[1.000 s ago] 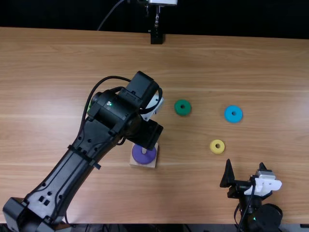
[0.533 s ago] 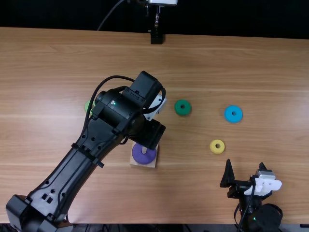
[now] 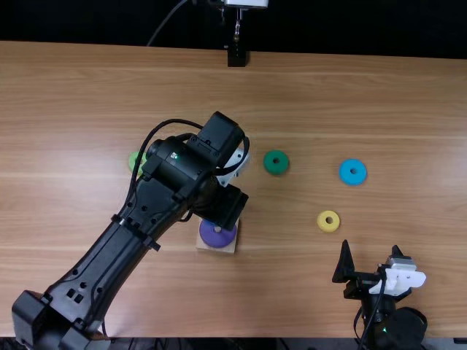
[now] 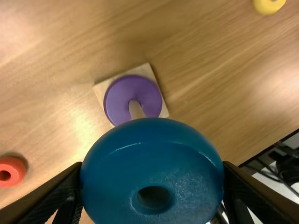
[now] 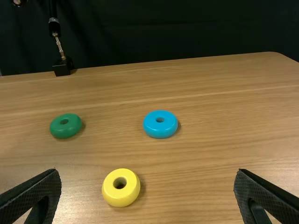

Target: Build the Hanoi tower: stack the rings onto the peg from bottom to top in this color order: purple, dark blue, light blue, dark green, light green, yellow, orange.

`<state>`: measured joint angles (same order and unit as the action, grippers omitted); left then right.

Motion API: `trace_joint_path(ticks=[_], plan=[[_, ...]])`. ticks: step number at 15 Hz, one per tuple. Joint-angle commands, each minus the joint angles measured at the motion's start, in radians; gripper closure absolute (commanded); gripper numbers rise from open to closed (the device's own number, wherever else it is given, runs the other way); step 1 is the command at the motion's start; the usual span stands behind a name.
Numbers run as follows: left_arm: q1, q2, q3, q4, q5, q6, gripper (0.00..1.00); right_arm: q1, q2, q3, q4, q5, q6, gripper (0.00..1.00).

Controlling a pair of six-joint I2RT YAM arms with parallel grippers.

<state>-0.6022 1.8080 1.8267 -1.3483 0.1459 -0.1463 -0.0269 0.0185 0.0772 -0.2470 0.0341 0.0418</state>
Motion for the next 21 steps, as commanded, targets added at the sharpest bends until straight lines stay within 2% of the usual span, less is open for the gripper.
trace_joint_path(ticks=[1, 5, 6, 7, 8, 9, 10, 18, 19, 21], plan=[[0.005, 0.008, -0.033, -0.001, 0.007, -0.005, 0.91, -0.01, -0.019, -0.063, -0.069, 0.014, -0.001, 0.0], [0.005, 0.013, -0.046, 0.003, 0.007, -0.005, 0.91, -0.01, -0.019, -0.063, -0.069, 0.014, -0.001, 0.0], [0.005, 0.013, -0.046, 0.016, 0.007, -0.003, 0.89, -0.01, -0.019, -0.063, -0.069, 0.014, -0.001, 0.0], [0.001, 0.014, -0.046, 0.041, 0.007, 0.001, 0.74, -0.01, -0.019, -0.063, -0.069, 0.014, -0.001, 0.0], [-0.001, 0.014, -0.046, 0.075, 0.007, 0.001, 0.49, -0.01, -0.019, -0.063, -0.069, 0.014, -0.001, 0.0], [-0.002, 0.014, -0.046, 0.1, 0.009, 0.001, 0.16, -0.01, -0.019, -0.063, -0.069, 0.014, -0.001, 0.0], [-0.004, 0.014, -0.044, 0.106, 0.009, 0.001, 0.0, -0.01, -0.019, -0.063, -0.069, 0.014, -0.001, 0.0], [0.009, 0.008, -0.033, 0.106, 0.003, -0.006, 0.0, -0.01, -0.019, -0.063, -0.069, 0.014, -0.001, 0.0], [0.015, 0.004, -0.027, 0.109, -0.006, -0.008, 0.0, -0.01, -0.019, -0.063, -0.069, 0.014, -0.001, 0.0], [0.067, -0.007, -0.021, 0.133, -0.013, -0.005, 0.0, -0.01, -0.019, -0.063, -0.069, 0.014, -0.001, 0.0]])
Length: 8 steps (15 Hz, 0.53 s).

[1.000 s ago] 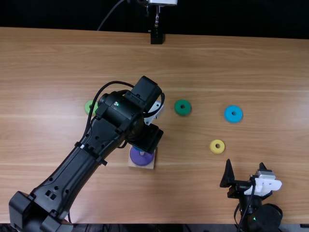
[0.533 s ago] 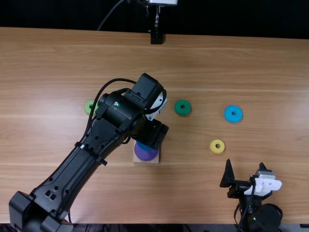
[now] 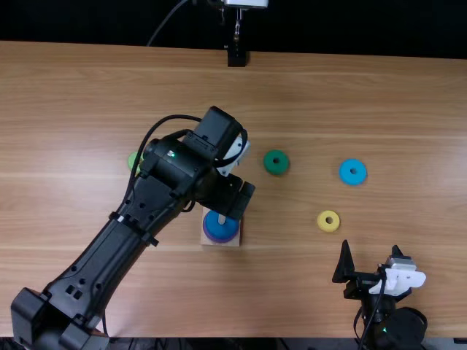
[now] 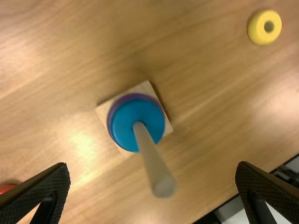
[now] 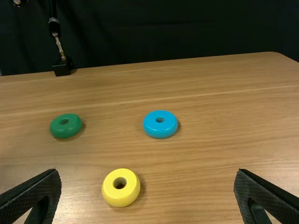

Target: Build the Hanoi tower: stack the rings onto the peg from bottom to top in this color order: purple, dark blue, light blue, dark green, light green, yellow, orange.

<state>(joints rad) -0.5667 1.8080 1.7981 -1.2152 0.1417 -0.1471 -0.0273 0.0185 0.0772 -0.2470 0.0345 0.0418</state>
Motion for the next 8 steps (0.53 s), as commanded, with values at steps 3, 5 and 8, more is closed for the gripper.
trace_joint_path(ticks=[3, 5, 8], plan=[[0.122, -0.098, 0.0, 0.083, -0.011, -0.002, 0.0, -0.01, -0.019, -0.063, -0.069, 0.013, -0.001, 0.0], [0.197, -0.142, -0.037, 0.129, -0.011, -0.002, 0.0, -0.01, -0.019, -0.063, -0.069, 0.013, -0.001, 0.0], [0.363, -0.288, -0.164, 0.175, -0.007, 0.005, 0.0, -0.01, -0.019, -0.063, -0.069, 0.013, -0.001, 0.0]])
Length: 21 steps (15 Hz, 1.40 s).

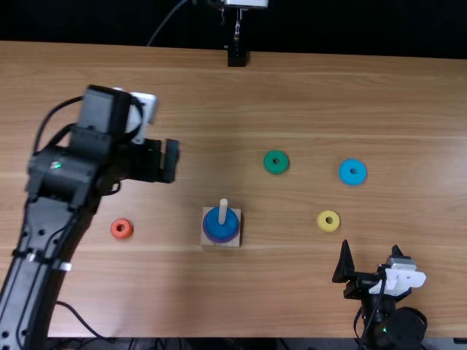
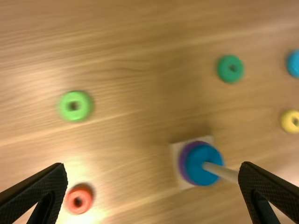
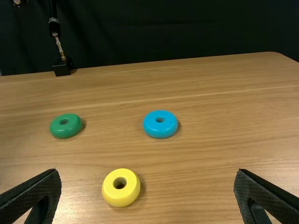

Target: Build the Hanoi tower: stack the rings onto the peg from bottom to top in this color order: purple, dark blue, light blue, dark green, light green, yellow, orange.

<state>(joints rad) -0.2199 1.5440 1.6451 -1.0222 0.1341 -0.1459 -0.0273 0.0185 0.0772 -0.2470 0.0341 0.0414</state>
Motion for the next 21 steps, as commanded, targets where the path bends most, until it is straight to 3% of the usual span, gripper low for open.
trace_joint_path(ticks=[1, 3, 4, 6, 7, 11, 21], plan=[[0.05, -0.07, -0.085, 0.063, -0.002, 0.006, 0.0, -0.01, -0.019, -0.063, -0.069, 0.014, -0.001, 0.0], [0.079, -0.209, -0.281, 0.275, -0.003, 0.01, 0.0, -0.01, -0.019, -0.063, -0.069, 0.014, -0.001, 0.0], [0.091, -0.274, -0.38, 0.38, -0.029, 0.012, 0.0, -0.01, -0.019, -0.063, -0.069, 0.014, -0.001, 0.0], [0.111, -0.426, -0.564, 0.545, -0.121, 0.013, 0.0, -0.01, -0.019, -0.063, -0.069, 0.014, -0.001, 0.0], [0.132, -0.507, -0.653, 0.606, -0.138, 0.012, 0.0, -0.01, -0.019, -0.063, -0.069, 0.014, -0.001, 0.0], [0.16, -0.826, -0.975, 0.801, -0.134, 0.01, 0.0, -0.01, -0.019, -0.063, -0.069, 0.014, -0.001, 0.0], [0.175, -1.346, -1.506, 0.807, -0.127, 0.01, 0.0, -0.01, -0.019, -0.063, -0.069, 0.014, -0.001, 0.0]])
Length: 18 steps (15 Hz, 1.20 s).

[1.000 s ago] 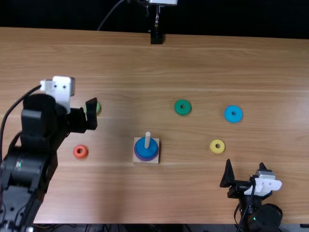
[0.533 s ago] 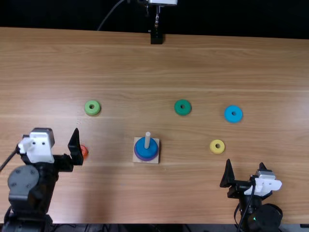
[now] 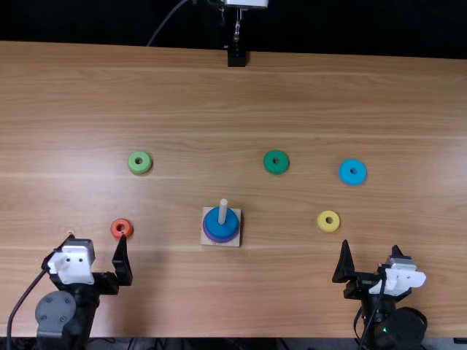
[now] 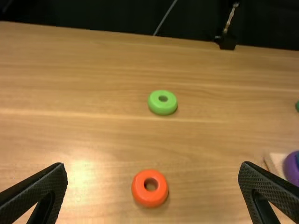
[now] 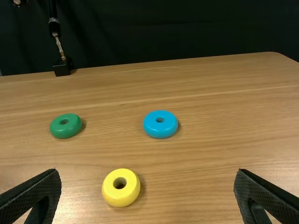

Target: Build the Hanoi tower: stack the rings onto the peg from bottom to top in this color order: purple, dark blue, light blue, dark green, light green, yellow, orange.

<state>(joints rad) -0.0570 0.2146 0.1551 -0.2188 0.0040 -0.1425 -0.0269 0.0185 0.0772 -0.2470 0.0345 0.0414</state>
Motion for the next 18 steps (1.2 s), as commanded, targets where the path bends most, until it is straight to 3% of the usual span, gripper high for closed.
trace_joint_path(ticks=[1, 9, 10, 12, 13, 16, 18], plan=[[0.013, -0.044, -0.049, 0.003, 0.003, 0.006, 0.0, -0.01, -0.019, -0.063, -0.069, 0.013, -0.001, 0.0], [0.013, -0.153, -0.155, -0.068, 0.005, 0.015, 0.0, -0.01, -0.019, -0.063, -0.069, 0.013, -0.001, 0.0], [0.014, -0.161, -0.155, -0.07, 0.005, 0.049, 0.0, -0.01, -0.019, -0.063, -0.069, 0.013, -0.001, 0.0], [0.014, -0.172, -0.155, -0.072, 0.007, 0.166, 0.0, -0.01, -0.019, -0.063, -0.069, 0.013, -0.001, 0.0], [0.014, -0.172, -0.155, -0.074, 0.007, 0.196, 0.0, -0.01, -0.019, -0.063, -0.069, 0.013, -0.001, 0.0], [0.016, -0.189, -0.155, -0.118, 0.003, 0.189, 0.0, -0.01, -0.019, -0.063, -0.069, 0.013, -0.001, 0.0], [0.009, -0.215, -0.155, -0.234, 0.005, 0.189, 0.0, -0.01, -0.019, -0.063, -0.069, 0.013, -0.001, 0.0]])
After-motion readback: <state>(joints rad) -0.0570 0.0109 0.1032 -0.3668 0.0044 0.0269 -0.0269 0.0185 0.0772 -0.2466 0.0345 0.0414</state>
